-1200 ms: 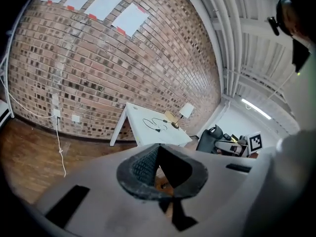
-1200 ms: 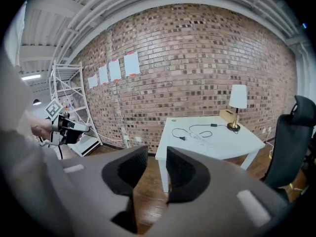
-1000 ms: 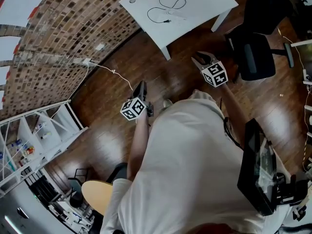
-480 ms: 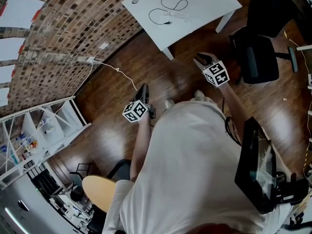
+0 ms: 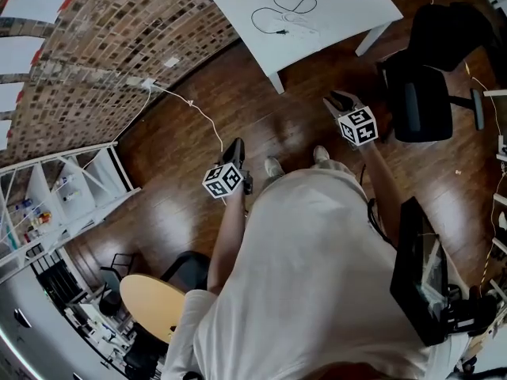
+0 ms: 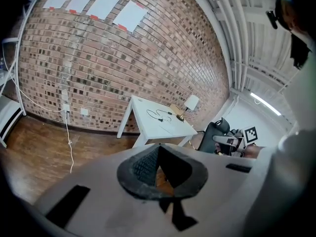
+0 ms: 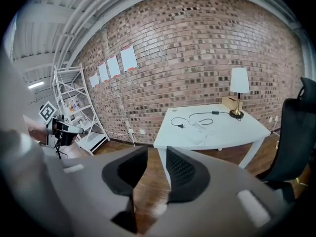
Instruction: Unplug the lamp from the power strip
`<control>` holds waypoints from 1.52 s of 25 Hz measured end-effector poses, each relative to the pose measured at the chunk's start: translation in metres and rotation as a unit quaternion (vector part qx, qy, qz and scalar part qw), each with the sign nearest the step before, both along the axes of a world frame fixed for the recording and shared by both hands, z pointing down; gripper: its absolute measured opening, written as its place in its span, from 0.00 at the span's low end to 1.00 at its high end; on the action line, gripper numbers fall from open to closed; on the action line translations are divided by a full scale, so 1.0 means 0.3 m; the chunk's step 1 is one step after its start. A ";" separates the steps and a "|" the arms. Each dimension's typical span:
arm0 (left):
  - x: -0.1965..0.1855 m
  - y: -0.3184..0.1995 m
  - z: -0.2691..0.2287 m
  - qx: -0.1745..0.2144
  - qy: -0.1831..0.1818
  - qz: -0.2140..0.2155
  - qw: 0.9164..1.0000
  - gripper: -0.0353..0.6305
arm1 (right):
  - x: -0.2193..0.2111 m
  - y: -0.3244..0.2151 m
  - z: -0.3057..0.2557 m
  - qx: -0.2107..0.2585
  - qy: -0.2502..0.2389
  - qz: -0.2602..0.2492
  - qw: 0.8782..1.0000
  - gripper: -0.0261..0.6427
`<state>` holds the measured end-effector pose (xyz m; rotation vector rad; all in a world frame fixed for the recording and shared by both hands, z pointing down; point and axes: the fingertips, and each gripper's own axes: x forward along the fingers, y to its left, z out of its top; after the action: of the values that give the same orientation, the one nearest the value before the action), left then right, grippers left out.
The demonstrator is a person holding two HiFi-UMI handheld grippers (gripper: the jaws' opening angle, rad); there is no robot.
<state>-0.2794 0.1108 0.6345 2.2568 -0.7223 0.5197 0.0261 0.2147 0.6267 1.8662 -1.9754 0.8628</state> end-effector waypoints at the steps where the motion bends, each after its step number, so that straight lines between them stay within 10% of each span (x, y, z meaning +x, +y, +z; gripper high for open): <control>1: -0.008 0.005 0.003 0.000 -0.002 0.001 1.000 0.06 | -0.012 0.000 -0.005 0.000 0.001 -0.002 1.000 0.20; 38: 0.121 0.050 -0.037 0.022 -0.011 0.056 0.998 0.06 | 0.036 0.030 -0.151 0.053 0.089 -0.015 0.994 0.03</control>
<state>-0.2431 0.1258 0.6235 2.3453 -0.6255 0.5891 0.0369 0.2237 0.5814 1.8926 -1.9668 0.5711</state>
